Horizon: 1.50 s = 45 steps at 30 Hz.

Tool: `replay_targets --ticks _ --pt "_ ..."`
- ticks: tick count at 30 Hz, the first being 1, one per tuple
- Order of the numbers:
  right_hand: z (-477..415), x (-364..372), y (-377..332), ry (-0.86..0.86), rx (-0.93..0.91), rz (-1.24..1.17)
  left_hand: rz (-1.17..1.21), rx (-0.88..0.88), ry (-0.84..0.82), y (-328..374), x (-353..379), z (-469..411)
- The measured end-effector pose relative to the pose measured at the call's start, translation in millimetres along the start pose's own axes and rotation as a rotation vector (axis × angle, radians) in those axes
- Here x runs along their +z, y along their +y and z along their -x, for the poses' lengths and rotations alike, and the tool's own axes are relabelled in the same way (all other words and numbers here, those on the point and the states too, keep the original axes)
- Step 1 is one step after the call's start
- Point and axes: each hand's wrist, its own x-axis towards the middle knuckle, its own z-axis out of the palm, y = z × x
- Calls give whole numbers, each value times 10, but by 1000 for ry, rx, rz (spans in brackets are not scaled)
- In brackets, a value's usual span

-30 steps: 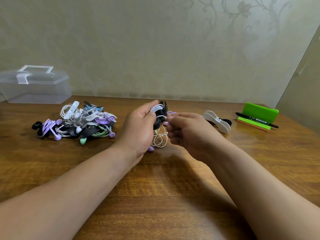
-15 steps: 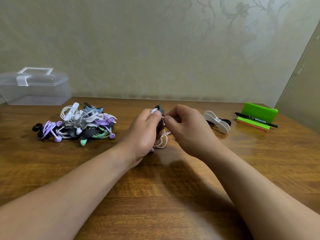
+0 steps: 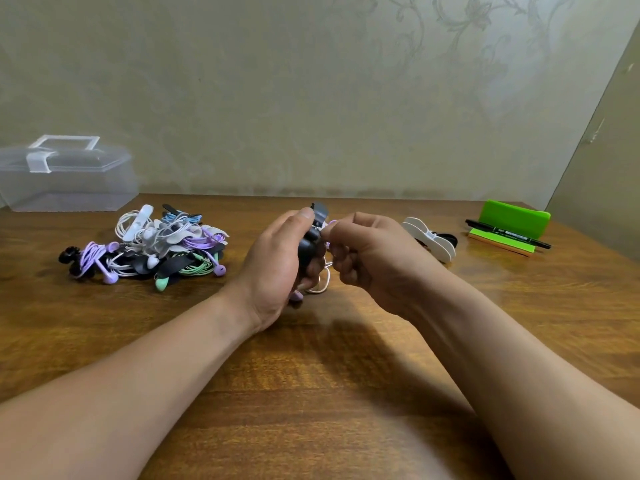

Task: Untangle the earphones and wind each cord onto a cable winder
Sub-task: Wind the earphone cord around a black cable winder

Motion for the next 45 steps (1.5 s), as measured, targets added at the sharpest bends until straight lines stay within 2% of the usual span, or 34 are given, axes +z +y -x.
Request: replay_targets --ticks 2,6,10,15,20,23,26,28,29,31,36,38,41,45 --pt "15 6 12 -11 -41 16 15 -12 -36 33 -9 -5" --pt "23 -33 34 69 -139 262 3 -62 -60 65 -32 -14" --pt "-32 -121 56 169 -213 279 -23 -183 -126 119 -138 -35" --pt "-12 -219 92 -62 -358 549 -23 -232 -206 223 -281 -18" --pt "-23 -185 100 -144 -335 613 -213 -278 -278 360 -478 -12" --pt "-28 -63 76 -151 -338 636 -297 -267 -240 434 -577 -24" --pt "-125 135 61 -66 -356 651 -458 -213 -67 568 -723 -19" --pt "-216 249 42 -15 -353 648 -684 -11 202 612 -866 -80" --pt "-264 309 35 -2 -348 640 -702 104 352 623 -945 -124" --pt "-370 474 21 5 -334 613 -572 201 560 625 -1125 -216" --pt "-705 1021 31 23 -291 474 -228 213 982 603 -1474 -279" --pt "-849 1227 63 60 -316 503 -97 231 1174 626 -1570 -254" --pt "-994 1454 88 86 -328 639 -78 259 1268 637 -1623 -241" --pt "-1072 1574 119 -28 -254 830 -193 207 1109 581 -1545 -275"
